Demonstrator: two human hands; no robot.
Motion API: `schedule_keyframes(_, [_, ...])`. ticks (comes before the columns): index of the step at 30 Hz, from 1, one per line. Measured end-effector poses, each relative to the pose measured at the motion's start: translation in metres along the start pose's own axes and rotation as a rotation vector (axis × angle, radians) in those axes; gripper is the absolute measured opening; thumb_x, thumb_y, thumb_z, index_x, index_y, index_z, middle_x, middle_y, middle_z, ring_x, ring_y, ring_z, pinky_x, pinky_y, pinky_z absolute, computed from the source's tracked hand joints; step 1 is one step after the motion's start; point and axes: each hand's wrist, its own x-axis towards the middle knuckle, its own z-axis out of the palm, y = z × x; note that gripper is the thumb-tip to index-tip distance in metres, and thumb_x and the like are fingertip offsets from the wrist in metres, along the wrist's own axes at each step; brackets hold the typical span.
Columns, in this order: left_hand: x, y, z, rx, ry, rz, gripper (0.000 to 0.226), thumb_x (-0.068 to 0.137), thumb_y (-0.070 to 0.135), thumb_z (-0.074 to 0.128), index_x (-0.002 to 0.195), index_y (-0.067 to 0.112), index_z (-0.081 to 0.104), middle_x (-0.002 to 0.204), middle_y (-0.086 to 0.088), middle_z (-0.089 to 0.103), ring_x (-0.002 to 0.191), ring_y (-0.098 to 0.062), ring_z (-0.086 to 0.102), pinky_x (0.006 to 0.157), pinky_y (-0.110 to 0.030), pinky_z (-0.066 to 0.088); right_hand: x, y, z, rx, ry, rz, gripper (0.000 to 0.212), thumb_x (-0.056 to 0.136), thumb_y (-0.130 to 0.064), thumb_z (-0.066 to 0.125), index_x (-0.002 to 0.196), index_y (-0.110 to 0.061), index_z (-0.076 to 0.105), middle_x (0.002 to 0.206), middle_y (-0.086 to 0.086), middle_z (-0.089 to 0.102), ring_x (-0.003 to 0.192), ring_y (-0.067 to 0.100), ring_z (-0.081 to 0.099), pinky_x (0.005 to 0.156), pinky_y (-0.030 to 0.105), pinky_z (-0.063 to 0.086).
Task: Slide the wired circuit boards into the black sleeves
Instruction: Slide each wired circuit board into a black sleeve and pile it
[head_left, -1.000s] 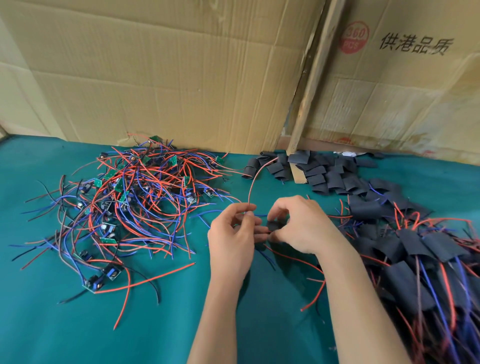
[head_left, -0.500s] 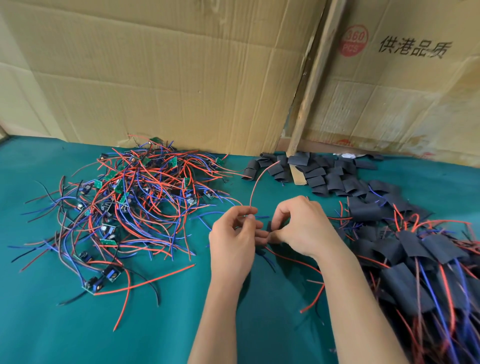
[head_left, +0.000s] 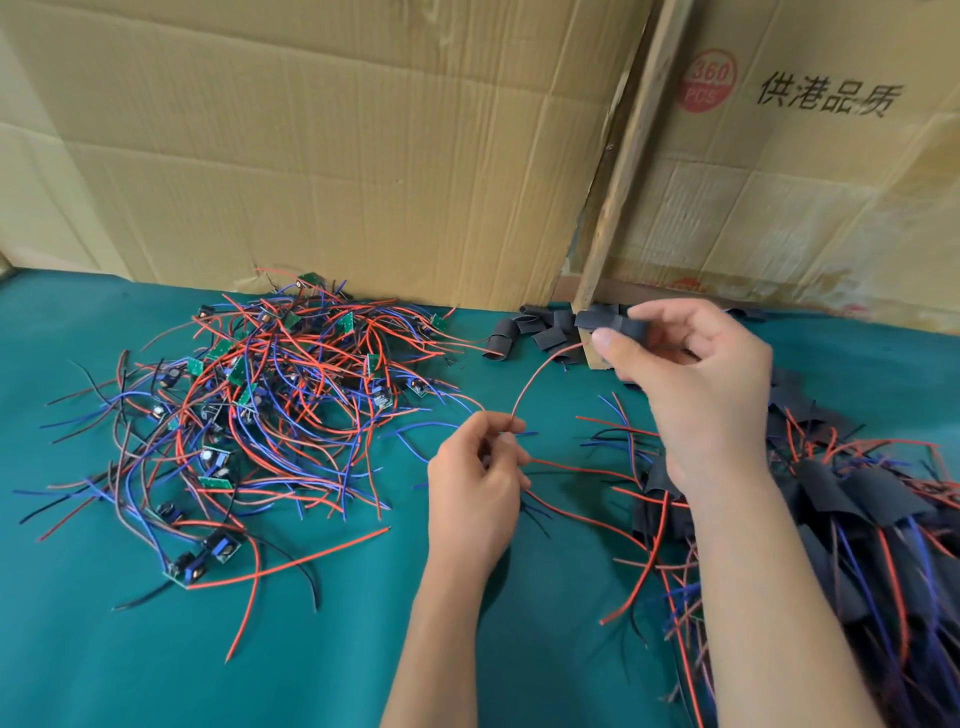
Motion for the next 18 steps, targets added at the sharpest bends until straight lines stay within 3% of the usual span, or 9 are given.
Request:
schedule_keyframes(6, [-0.0005, 0.0024, 0.0001, 0.003, -0.001, 0.002, 0.026, 0.096, 0.001, 0.051, 0.089, 0.02, 0.068, 0.064, 0.005, 0.064, 0.05, -0.011, 0.058, 0.051, -0.02, 0.042, -0.0034, -0.0046, 0.0016, 0.186, 0.008, 0.06, 0.03, 0.063, -0.018, 0.09, 0.079, -0.019, 0.066, 0.081, 0.014, 0.074, 0.069, 0.026, 0.064, 0.069, 0.035, 0.054])
schedule_keyframes(8, [-0.0008, 0.0034, -0.0003, 0.013, -0.001, 0.011, 0.025, 0.096, 0.001, 0.052, 0.09, 0.019, 0.068, 0.062, 0.006, 0.064, 0.05, -0.01, 0.058, 0.053, -0.019, 0.044, -0.0046, -0.0026, 0.0035, 0.175, -0.035, 0.056, 0.032, 0.064, -0.013, 0.092, 0.079, -0.019, 0.065, 0.08, 0.009, 0.075, 0.07, 0.027, 0.067, 0.069, 0.033, 0.054])
schedule_keyframes(11, [-0.0012, 0.0042, -0.0011, 0.021, 0.003, 0.019, 0.024, 0.096, 0.001, 0.052, 0.091, 0.018, 0.068, 0.062, 0.006, 0.064, 0.05, -0.01, 0.058, 0.055, -0.021, 0.047, -0.0059, -0.0012, 0.0074, 0.127, -0.072, 0.022, 0.034, 0.066, -0.008, 0.094, 0.077, -0.02, 0.064, 0.073, -0.006, 0.072, 0.068, 0.015, 0.065, 0.068, 0.026, 0.053])
schedule_keyframes(15, [-0.0018, 0.0054, -0.0011, 0.015, 0.003, 0.016, 0.023, 0.096, 0.001, 0.052, 0.091, 0.016, 0.069, 0.063, 0.005, 0.064, 0.049, -0.009, 0.058, 0.055, -0.02, 0.047, -0.0055, -0.0027, 0.0072, 0.224, -0.028, 0.038, 0.03, 0.063, -0.014, 0.091, 0.076, -0.021, 0.065, 0.078, 0.009, 0.073, 0.073, 0.028, 0.067, 0.069, 0.035, 0.055])
schedule_keyframes(18, [-0.0015, 0.0056, -0.0011, 0.008, 0.002, 0.01, 0.024, 0.096, 0.001, 0.052, 0.09, 0.017, 0.069, 0.063, 0.004, 0.064, 0.049, -0.01, 0.058, 0.055, -0.022, 0.047, -0.0055, 0.0018, 0.0067, 0.181, -0.071, 0.035, 0.032, 0.063, -0.015, 0.093, 0.075, -0.022, 0.064, 0.076, 0.002, 0.071, 0.072, 0.022, 0.064, 0.071, 0.036, 0.054])
